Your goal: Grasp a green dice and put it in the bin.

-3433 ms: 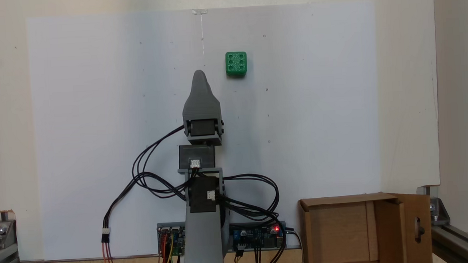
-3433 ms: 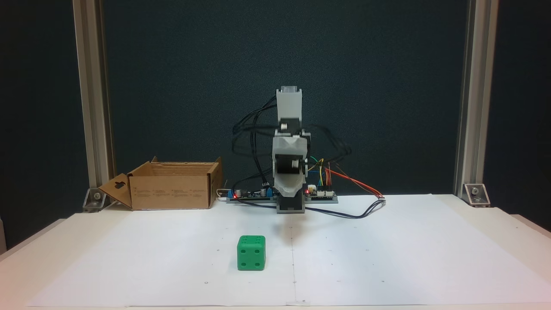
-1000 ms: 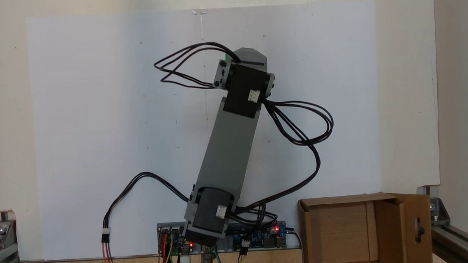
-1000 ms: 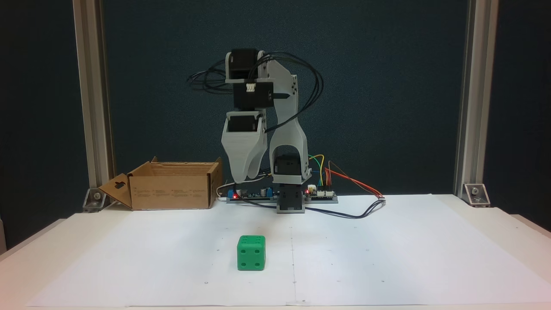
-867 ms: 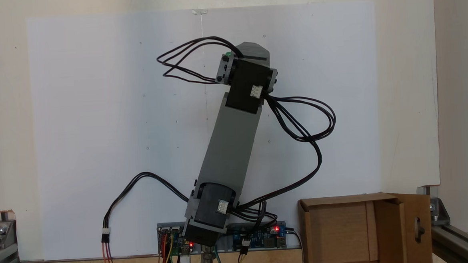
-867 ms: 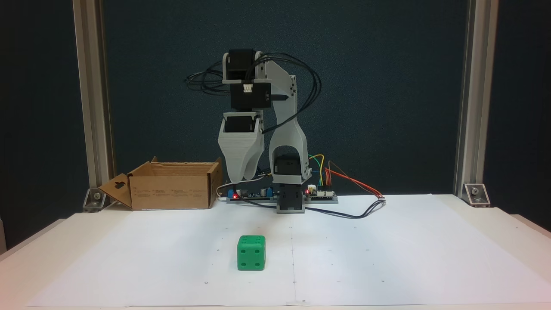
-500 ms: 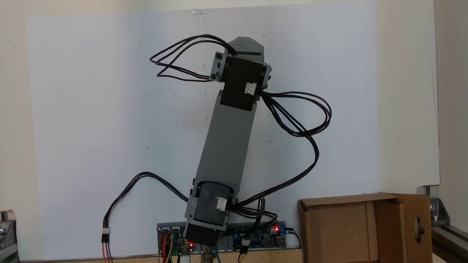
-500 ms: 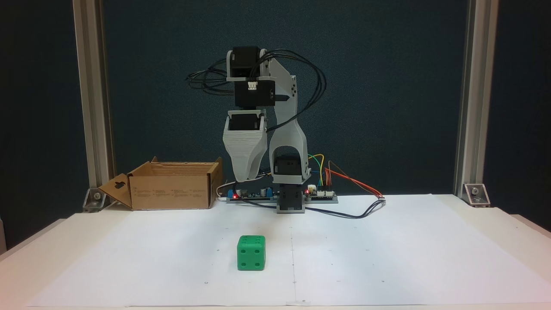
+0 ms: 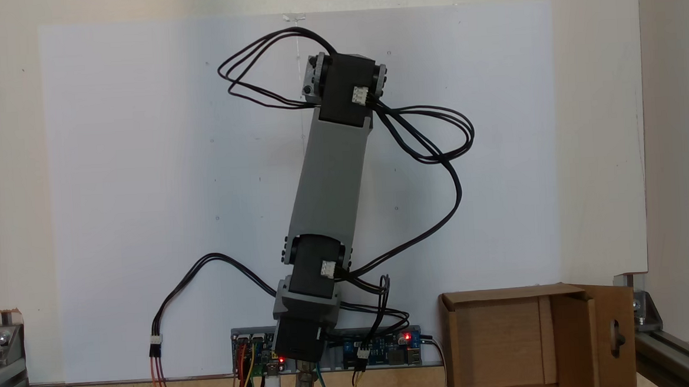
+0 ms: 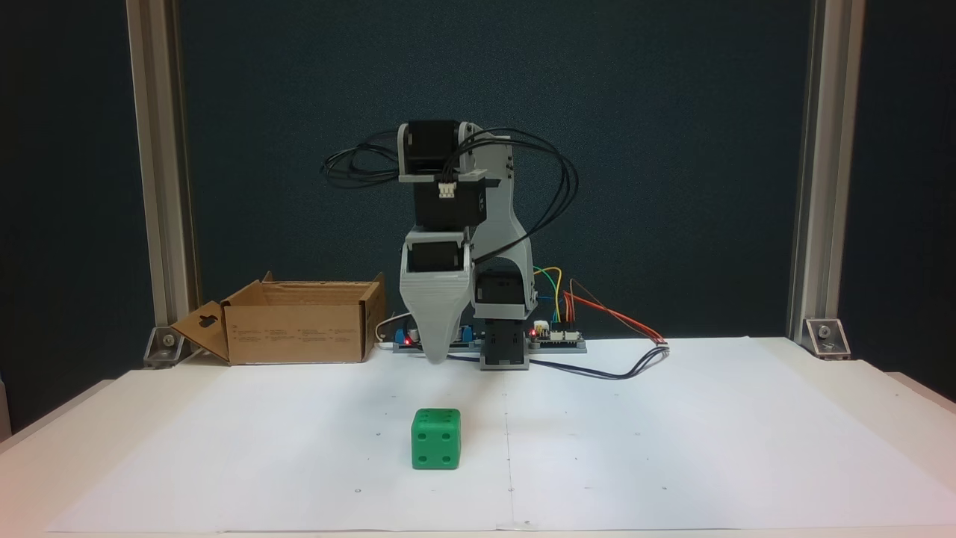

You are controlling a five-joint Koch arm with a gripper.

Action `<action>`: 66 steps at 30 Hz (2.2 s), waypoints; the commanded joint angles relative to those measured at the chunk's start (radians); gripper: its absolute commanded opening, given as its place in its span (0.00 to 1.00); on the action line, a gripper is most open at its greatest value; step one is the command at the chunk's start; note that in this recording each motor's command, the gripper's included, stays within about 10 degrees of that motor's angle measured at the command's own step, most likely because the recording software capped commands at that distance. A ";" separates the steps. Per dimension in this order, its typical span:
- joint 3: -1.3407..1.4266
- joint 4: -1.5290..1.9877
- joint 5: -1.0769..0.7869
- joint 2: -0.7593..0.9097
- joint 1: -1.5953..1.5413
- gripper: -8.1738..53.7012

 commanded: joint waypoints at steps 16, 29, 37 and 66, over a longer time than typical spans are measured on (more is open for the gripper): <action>-0.052 -0.081 -0.044 -0.049 0.018 0.88; 0.031 -0.176 -0.041 -0.051 0.008 0.84; 0.137 -0.273 -0.041 -0.049 0.005 0.84; 0.222 -0.330 -0.014 -0.049 0.021 0.83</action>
